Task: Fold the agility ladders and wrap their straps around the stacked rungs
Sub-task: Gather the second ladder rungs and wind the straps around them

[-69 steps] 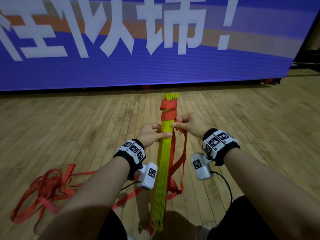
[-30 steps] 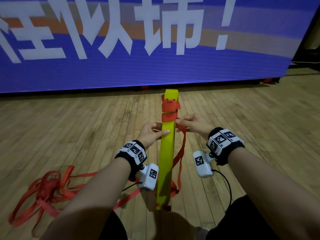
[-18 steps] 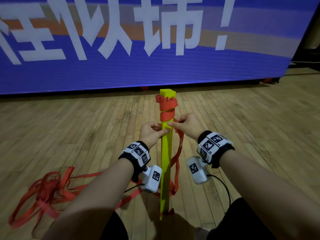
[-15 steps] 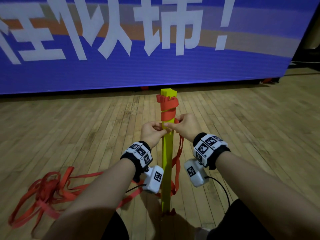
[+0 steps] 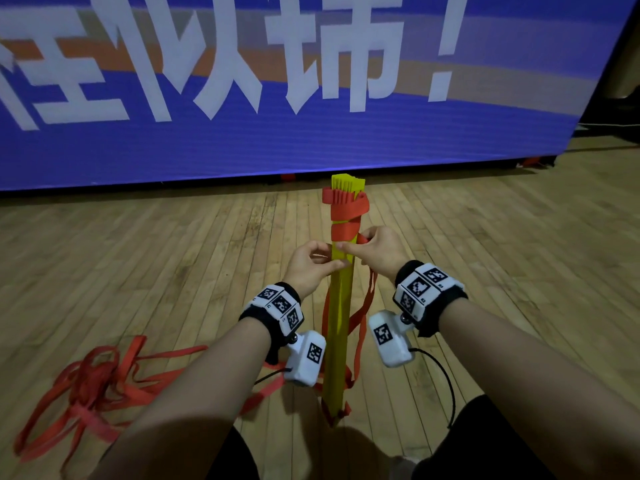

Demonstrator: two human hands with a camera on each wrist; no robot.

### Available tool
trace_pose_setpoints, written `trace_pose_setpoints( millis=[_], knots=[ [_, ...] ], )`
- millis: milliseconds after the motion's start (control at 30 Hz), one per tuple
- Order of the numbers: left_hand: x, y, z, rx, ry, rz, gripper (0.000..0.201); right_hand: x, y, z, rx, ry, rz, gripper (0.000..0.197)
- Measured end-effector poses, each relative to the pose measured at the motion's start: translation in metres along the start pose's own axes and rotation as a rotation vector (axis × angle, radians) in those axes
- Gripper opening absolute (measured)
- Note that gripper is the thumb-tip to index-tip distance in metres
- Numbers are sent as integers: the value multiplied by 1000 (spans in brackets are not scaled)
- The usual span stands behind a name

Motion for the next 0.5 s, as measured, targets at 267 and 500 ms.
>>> trace_pose_setpoints(
  millis=[267, 500],
  knots=[
    [8, -3, -12, 146, -257, 89, 38, -1, 3, 0, -42, -163, 25, 50],
    [9, -3, -14, 108, -270, 69, 34, 3, -4, -5, -78, -240, 65, 26]
  ],
)
Point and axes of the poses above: each hand's wrist, its own x-axis away from the middle knuckle, its own z-axis out of the back of the hand, y = z × x, the point moved 9 cm from there along -x, towards the middle knuckle, and after that the axes turned 9 degrees about -z, right-handed, at the moved point
